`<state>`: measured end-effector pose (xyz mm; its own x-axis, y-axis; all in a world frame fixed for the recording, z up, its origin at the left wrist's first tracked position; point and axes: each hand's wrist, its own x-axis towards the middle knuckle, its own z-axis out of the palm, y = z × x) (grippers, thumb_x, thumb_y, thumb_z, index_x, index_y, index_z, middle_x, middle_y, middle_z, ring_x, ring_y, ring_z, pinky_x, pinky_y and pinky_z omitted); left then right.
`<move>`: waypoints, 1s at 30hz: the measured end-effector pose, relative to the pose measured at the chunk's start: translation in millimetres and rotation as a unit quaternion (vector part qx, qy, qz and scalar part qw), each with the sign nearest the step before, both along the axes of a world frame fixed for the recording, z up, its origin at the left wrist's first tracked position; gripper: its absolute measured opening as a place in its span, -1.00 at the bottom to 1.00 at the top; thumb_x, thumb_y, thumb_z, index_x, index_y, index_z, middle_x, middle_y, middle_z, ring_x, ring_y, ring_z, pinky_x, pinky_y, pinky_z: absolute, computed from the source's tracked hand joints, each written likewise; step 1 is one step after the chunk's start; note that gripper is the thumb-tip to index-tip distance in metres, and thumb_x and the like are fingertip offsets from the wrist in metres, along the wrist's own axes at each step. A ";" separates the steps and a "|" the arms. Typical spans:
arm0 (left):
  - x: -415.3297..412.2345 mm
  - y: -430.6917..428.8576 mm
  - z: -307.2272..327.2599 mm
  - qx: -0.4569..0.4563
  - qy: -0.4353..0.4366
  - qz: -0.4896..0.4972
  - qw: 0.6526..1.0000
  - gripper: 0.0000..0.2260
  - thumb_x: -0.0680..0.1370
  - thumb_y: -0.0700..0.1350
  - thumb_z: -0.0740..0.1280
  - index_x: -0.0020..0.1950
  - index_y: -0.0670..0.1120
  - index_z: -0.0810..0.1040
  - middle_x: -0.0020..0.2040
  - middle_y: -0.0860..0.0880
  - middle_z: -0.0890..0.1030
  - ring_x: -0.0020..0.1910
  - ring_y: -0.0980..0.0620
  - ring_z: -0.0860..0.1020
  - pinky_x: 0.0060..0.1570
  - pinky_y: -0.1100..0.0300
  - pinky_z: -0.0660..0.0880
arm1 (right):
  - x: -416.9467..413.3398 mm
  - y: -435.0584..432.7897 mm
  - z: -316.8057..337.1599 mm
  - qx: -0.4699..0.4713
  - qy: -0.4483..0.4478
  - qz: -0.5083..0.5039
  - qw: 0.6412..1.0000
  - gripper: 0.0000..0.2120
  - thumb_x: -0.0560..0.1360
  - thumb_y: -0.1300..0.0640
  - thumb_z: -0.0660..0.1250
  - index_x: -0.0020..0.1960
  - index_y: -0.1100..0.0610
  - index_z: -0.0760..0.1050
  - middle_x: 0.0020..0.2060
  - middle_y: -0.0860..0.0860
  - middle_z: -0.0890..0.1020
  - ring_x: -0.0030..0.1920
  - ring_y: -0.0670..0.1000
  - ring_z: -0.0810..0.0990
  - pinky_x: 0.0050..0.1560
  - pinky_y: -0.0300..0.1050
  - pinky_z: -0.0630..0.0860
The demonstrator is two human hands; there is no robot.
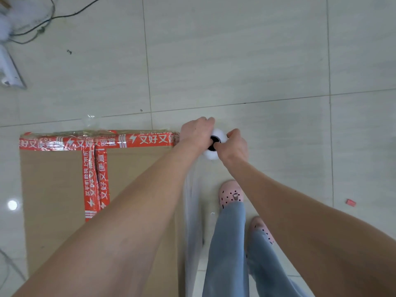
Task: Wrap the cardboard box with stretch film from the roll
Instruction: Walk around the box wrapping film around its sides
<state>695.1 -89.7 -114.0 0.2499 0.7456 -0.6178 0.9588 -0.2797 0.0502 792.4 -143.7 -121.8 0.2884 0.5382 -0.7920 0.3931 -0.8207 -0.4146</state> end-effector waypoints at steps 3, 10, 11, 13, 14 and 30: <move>4.4 8.9 -3.5 0.012 -0.047 -0.047 0.998 -0.78 0.49 -0.16 0.23 0.14 -0.06 0.45 0.05 -0.07 0.50 -0.03 -0.12 0.51 -0.25 0.15 0.25 | -3.6 7.3 -1.1 0.021 -0.017 0.024 0.999 -0.76 0.44 0.10 0.30 0.08 0.04 0.37 0.03 0.05 0.53 -0.10 0.10 0.54 -0.22 -0.08 0.41; -16.6 40.9 -2.5 0.010 -0.031 0.103 0.994 -0.92 0.44 -0.13 0.28 -0.08 -0.07 0.44 -0.11 -0.08 0.53 -0.19 -0.11 0.46 -0.28 0.14 0.33 | -11.4 52.0 -0.5 0.099 -0.060 0.124 0.985 -0.69 0.45 0.21 0.24 0.18 0.01 0.44 0.08 -0.02 0.53 -0.08 0.05 0.51 -0.17 -0.11 0.36; -22.2 45.3 -2.3 0.006 -0.026 0.141 0.990 -0.91 0.44 -0.11 0.29 -0.10 -0.06 0.42 -0.14 -0.07 0.50 -0.20 -0.10 0.45 -0.29 0.15 0.34 | -14.8 57.5 -0.5 0.107 -0.053 0.114 0.986 -0.69 0.45 0.21 0.25 0.19 0.03 0.42 0.10 -0.01 0.51 -0.11 0.04 0.48 -0.18 -0.11 0.35; -34.9 54.3 -0.8 -0.007 -0.023 0.215 0.976 -0.88 0.43 -0.08 0.31 -0.13 -0.07 0.41 -0.17 -0.05 0.47 -0.20 -0.09 0.46 -0.33 0.18 0.32 | -22.6 67.4 0.6 0.085 -0.027 0.077 0.993 -0.64 0.45 0.15 0.29 0.23 0.06 0.36 0.13 0.01 0.46 -0.13 0.05 0.49 -0.19 -0.11 0.37; -41.5 58.3 0.3 -0.011 -0.020 0.244 0.969 -0.87 0.42 -0.07 0.32 -0.14 -0.08 0.42 -0.19 -0.04 0.47 -0.21 -0.09 0.46 -0.37 0.21 0.30 | -26.6 71.9 1.6 0.057 -0.009 0.058 0.997 -0.60 0.44 0.10 0.31 0.25 0.08 0.33 0.10 0.03 0.46 -0.12 0.07 0.53 -0.20 -0.10 0.40; -51.0 89.6 0.4 0.006 0.010 0.021 1.000 -0.86 0.49 -0.13 0.24 0.02 -0.09 0.49 -0.05 -0.06 0.50 -0.10 -0.11 0.53 -0.28 0.12 0.32 | -41.2 103.6 2.4 0.029 0.004 0.176 0.984 -0.74 0.42 0.11 0.29 0.11 0.08 0.49 -0.16 0.04 0.56 -0.13 0.09 0.51 -0.26 -0.15 0.36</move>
<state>644.2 -0.1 -113.6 0.2060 0.7623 -0.6136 0.9705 -0.2393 0.0285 751.2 -40.1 -119.3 0.0697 0.6475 -0.7588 0.6458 -0.6091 -0.4604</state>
